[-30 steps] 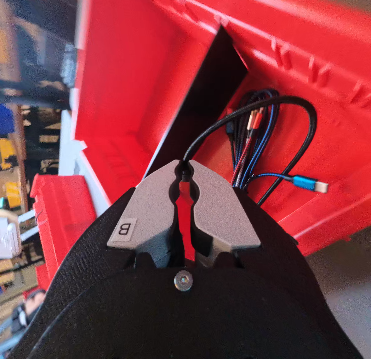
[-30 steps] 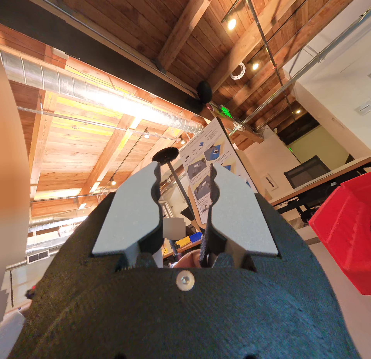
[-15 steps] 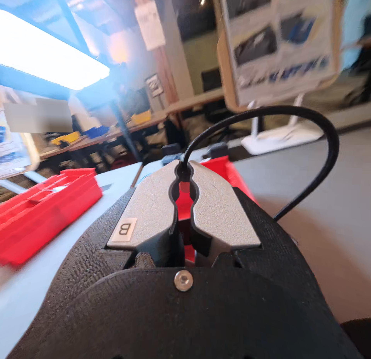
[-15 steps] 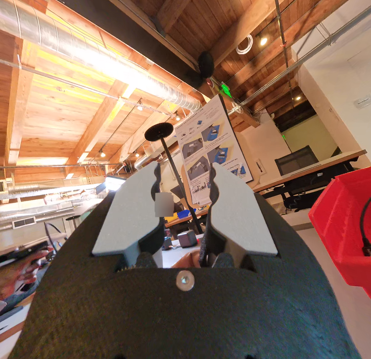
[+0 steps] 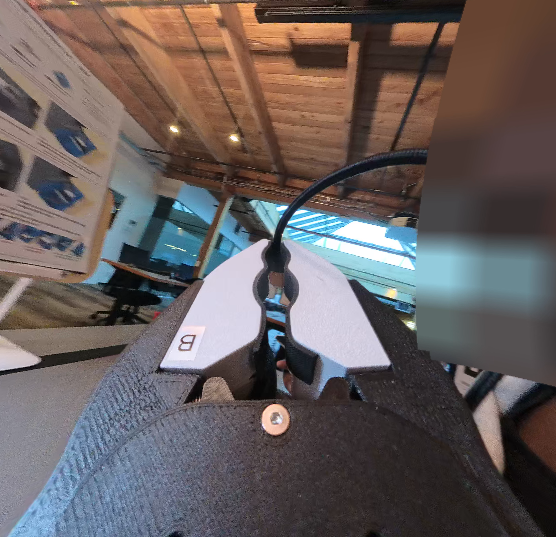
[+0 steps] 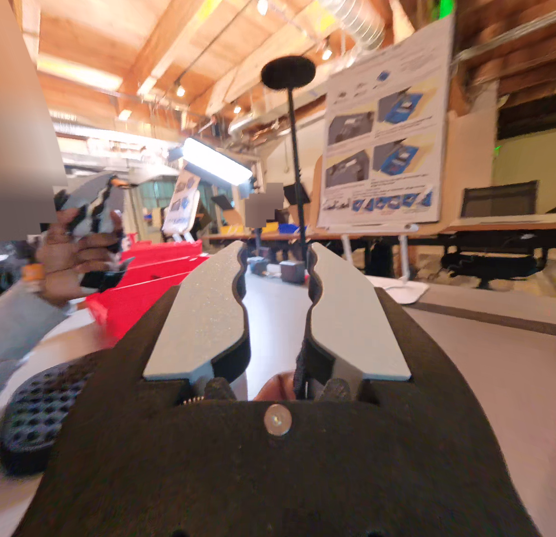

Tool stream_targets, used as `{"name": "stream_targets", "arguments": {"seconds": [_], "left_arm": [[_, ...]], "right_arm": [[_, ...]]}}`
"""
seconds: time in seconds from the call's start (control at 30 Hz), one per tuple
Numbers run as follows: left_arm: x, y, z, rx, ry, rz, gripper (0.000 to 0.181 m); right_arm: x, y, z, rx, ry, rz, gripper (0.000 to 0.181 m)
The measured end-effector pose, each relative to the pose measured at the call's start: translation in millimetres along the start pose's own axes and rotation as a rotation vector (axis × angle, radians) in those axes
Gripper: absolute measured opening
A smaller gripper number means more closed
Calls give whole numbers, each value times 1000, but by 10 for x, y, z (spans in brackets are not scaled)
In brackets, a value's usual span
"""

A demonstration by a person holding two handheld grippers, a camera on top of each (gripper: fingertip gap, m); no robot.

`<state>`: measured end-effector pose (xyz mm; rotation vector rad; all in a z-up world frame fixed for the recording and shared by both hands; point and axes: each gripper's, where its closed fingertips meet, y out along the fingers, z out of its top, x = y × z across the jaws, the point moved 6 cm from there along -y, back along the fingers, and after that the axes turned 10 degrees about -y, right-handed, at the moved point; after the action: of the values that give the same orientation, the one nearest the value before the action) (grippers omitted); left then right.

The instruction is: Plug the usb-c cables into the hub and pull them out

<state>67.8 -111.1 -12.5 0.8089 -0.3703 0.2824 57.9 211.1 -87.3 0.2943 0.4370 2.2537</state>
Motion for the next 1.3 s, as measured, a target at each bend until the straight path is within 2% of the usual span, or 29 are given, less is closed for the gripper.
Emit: {"name": "stream_targets", "arguments": {"seconds": [0.07,0.2,0.27,0.33,0.4,0.53,0.67,0.73,0.87,0.9,1.03,1.17,1.3], "left_arm": [[2,31,-111,-2,-32,-65,4],[26,84,-314,-11,-105,-159,4],[9,123,-418,-34,-139,-152,4],[18,153,-523,-69,-167,-167,4],[53,172,-595,-80,-186,-203,4],[71,214,-707,-102,-227,-223,4],[84,231,-773,-123,-242,-237,4],[88,234,-792,-131,-244,-240,4],[119,230,-810,-155,-231,-267,4],[136,225,-813,-179,-217,-281,4],[177,183,-853,-370,-82,-282,26],[217,134,-879,-508,120,-236,27],[262,105,-919,-594,157,-244,20]], "right_arm": [[-214,95,73,-40,80,108,32],[-820,345,222,-41,355,432,36],[-1044,451,205,-53,301,484,39],[-1143,556,162,-94,168,455,39],[-1214,652,168,-130,139,471,39],[-1278,759,278,-59,144,494,28],[-1304,791,266,-70,100,496,22],[-1305,777,271,-49,94,490,12],[-1301,740,286,-44,89,523,11],[-1296,727,292,-51,109,549,11],[-1248,680,299,-103,258,689,11],[-1258,661,216,-192,313,772,11],[-1283,659,194,-178,328,793,12]]}}
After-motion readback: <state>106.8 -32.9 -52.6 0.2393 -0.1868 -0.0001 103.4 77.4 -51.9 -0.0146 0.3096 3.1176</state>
